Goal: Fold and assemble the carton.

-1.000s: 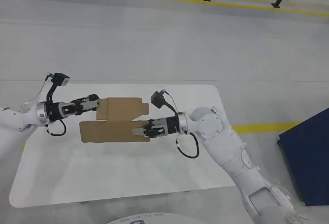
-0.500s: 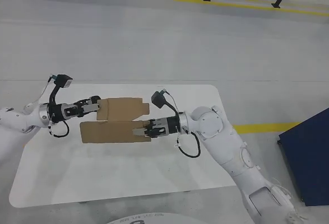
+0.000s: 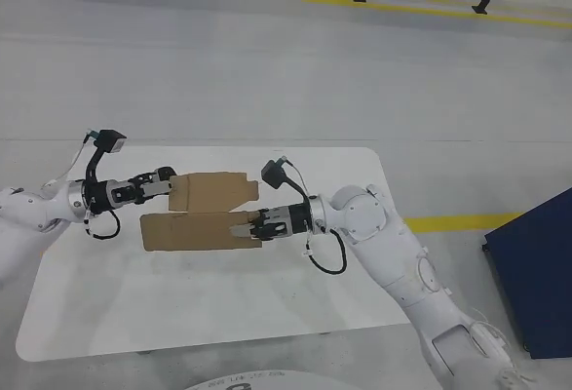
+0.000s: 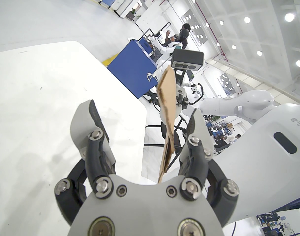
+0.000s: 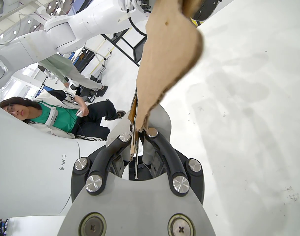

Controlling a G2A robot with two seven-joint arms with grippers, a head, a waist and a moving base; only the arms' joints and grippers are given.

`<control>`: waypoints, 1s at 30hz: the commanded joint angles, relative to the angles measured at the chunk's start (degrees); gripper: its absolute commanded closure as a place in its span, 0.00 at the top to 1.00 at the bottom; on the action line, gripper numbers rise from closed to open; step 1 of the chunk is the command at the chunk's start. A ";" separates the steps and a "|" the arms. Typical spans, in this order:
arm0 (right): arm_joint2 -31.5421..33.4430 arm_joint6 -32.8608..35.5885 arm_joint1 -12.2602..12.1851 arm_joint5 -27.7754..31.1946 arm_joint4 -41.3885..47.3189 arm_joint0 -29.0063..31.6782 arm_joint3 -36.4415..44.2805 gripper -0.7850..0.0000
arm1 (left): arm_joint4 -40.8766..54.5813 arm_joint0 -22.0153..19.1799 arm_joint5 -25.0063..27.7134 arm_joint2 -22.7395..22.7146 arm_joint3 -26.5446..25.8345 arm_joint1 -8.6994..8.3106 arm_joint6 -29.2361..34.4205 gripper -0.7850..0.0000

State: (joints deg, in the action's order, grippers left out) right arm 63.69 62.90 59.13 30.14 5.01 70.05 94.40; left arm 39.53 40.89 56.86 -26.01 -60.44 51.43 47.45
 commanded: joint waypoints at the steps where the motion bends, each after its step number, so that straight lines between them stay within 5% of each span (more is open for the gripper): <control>1: 0.03 -0.01 0.00 0.05 0.01 0.01 0.02 0.00 | 0.00 0.00 0.00 0.00 0.00 0.00 0.00 1.00; 22: 0.32 -1.56 -0.47 -0.07 0.49 0.85 0.58 0.00 | -0.95 4.19 0.20 -3.99 -6.23 -1.10 -0.23 0.99; 24: 0.28 -1.40 -0.55 0.09 0.48 0.92 0.76 0.00 | -1.71 4.16 -0.51 -4.19 -6.49 -1.21 0.48 0.75; 25: 0.28 -1.39 -0.58 0.09 0.52 0.94 0.80 0.00 | -1.84 4.24 -0.63 -4.32 -6.59 -1.23 0.60 0.72; 26: 0.28 -1.36 -0.61 0.07 0.51 0.94 0.82 0.00 | -2.05 4.31 -0.82 -4.42 -6.68 -1.24 0.79 0.50; 30: 0.20 -1.26 -0.73 0.07 0.66 0.90 0.90 0.00 | -2.77 4.46 -1.28 -4.85 -6.93 -1.22 1.25 0.30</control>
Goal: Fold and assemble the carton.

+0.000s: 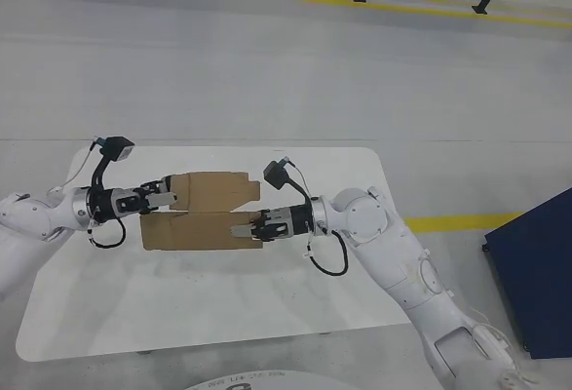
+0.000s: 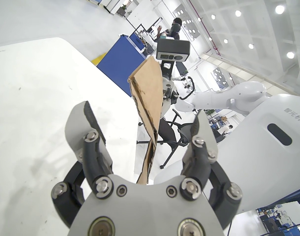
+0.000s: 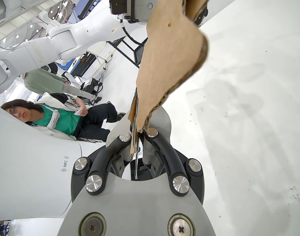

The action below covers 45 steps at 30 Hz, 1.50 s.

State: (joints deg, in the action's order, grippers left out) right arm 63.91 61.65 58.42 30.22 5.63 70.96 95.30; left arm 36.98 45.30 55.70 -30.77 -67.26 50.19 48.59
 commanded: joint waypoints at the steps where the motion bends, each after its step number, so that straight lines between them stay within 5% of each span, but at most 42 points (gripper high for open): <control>1: -0.07 0.10 -0.06 -0.01 0.03 -0.04 0.04 0.00 | -0.49 0.06 -0.18 -0.17 -0.21 0.04 0.18 0.25; 5: -0.19 0.24 -0.16 -0.18 0.22 -0.15 0.03 0.00 | -1.43 0.24 -0.20 -0.38 -0.66 0.08 0.20 0.00; 19: -0.23 -0.44 -0.49 -0.03 0.96 -0.20 -0.05 0.00 | -1.02 1.24 0.00 -1.31 -2.24 -0.53 0.00 0.00; 21: -0.50 -0.50 -0.48 -0.68 0.97 -0.47 -0.13 0.95 | -0.39 1.47 0.27 -1.57 -2.28 -0.65 -0.28 0.00; 22: -0.63 -0.65 -0.46 -0.93 1.12 -0.58 -0.21 1.00 | 0.15 1.58 0.43 -1.80 -2.14 -0.70 -0.43 0.00; 36: -0.12 -2.44 -0.58 -0.26 4.48 -0.70 -1.40 1.00 | 7.82 3.61 0.22 -6.52 -0.22 -0.71 -0.91 0.00; 45: -4.60 -6.22 0.52 -1.37 2.36 -2.60 -1.66 1.00 | 4.38 4.20 -1.84 -8.14 0.56 0.61 -4.03 0.00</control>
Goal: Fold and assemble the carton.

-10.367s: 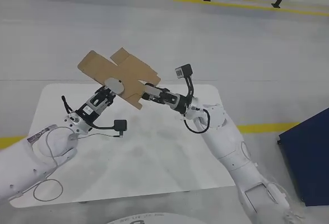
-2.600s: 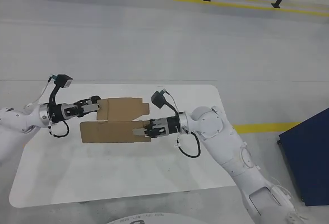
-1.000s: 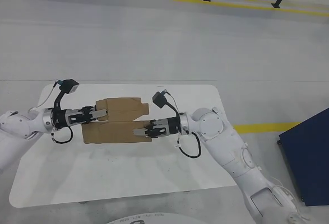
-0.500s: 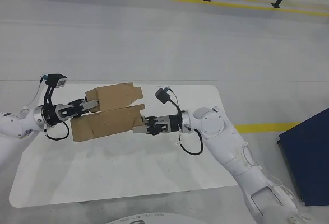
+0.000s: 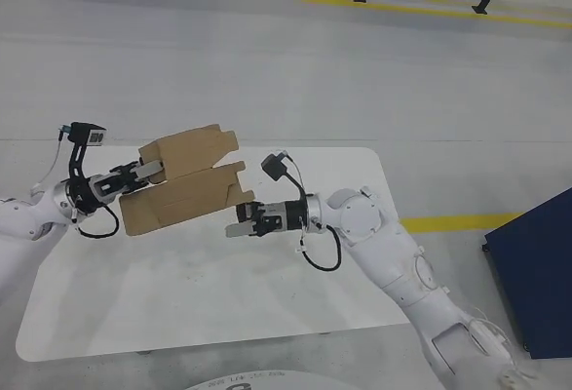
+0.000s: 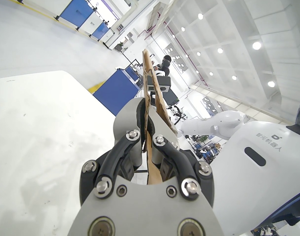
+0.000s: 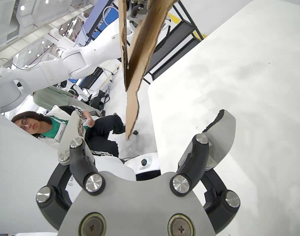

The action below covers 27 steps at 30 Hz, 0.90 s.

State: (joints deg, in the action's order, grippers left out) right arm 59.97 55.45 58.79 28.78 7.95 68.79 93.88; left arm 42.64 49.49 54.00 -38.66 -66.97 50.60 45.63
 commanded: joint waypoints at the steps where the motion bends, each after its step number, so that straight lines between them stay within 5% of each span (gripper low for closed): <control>1: -1.17 -0.09 0.29 0.10 0.20 -0.82 -0.60 1.00 | -2.44 0.05 -0.28 -0.47 0.38 0.38 -2.21 0.00; 9: -3.75 -2.07 1.50 3.24 5.71 -3.60 -4.69 1.00 | -19.18 1.73 -3.30 -2.62 -2.43 1.63 -16.33 0.00; 23: -4.99 -3.26 2.96 5.06 12.14 -7.36 -11.71 1.00 | -48.16 6.65 -10.86 -5.06 -9.63 3.19 -32.84 0.00; 27: -4.41 -2.47 2.85 4.74 12.03 -7.16 -11.65 1.00 | -50.27 8.51 -10.23 -6.88 -10.80 3.24 -36.59 0.00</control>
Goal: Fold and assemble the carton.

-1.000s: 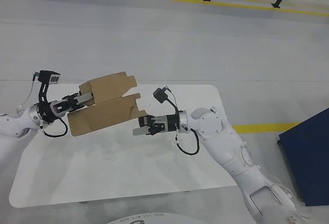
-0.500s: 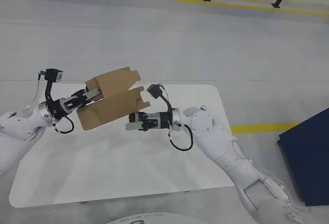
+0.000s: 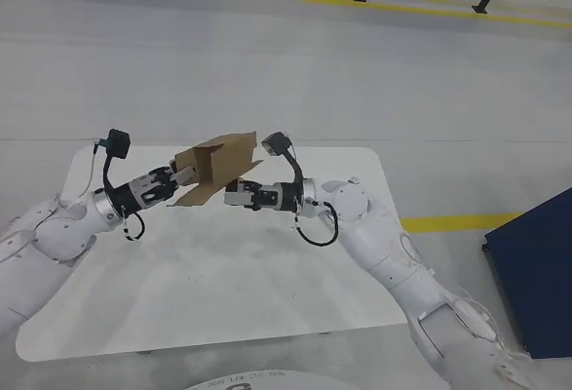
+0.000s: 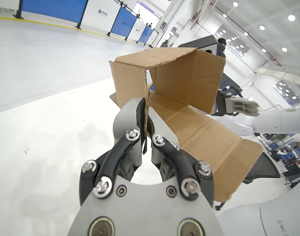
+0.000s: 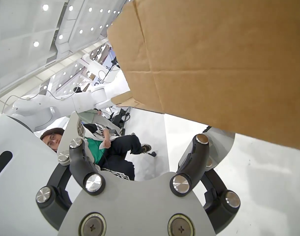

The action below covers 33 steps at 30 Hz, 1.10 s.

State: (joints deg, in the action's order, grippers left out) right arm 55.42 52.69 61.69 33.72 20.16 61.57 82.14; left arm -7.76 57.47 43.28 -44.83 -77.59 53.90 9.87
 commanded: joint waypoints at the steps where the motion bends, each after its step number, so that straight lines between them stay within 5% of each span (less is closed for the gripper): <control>1: 0.31 0.53 -0.10 -0.51 -0.45 0.11 0.15 1.00 | 0.42 0.87 0.88 -1.44 -0.22 -0.14 -1.20 0.00; 8: 2.75 1.93 -0.92 -0.87 -2.88 2.09 2.58 1.00 | 2.38 3.67 3.96 -7.36 -0.67 -1.33 -0.87 0.00; 13: 6.55 2.60 -1.90 0.62 -2.17 4.61 4.10 1.00 | 11.54 5.47 7.63 -9.23 -0.87 -2.29 6.96 0.00; 22: 10.95 5.06 -3.02 5.78 1.44 8.30 6.22 1.00 | 22.14 3.69 4.77 -8.21 1.03 -2.52 23.61 0.00; 33: 7.09 2.32 -2.21 -1.01 -5.69 5.28 5.71 1.00 | 31.91 1.59 4.64 -7.39 2.57 -1.55 31.91 0.00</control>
State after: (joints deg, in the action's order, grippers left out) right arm 62.76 55.26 59.41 32.99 14.79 66.99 87.85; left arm 23.67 59.26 47.84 -52.14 -75.28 52.29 41.08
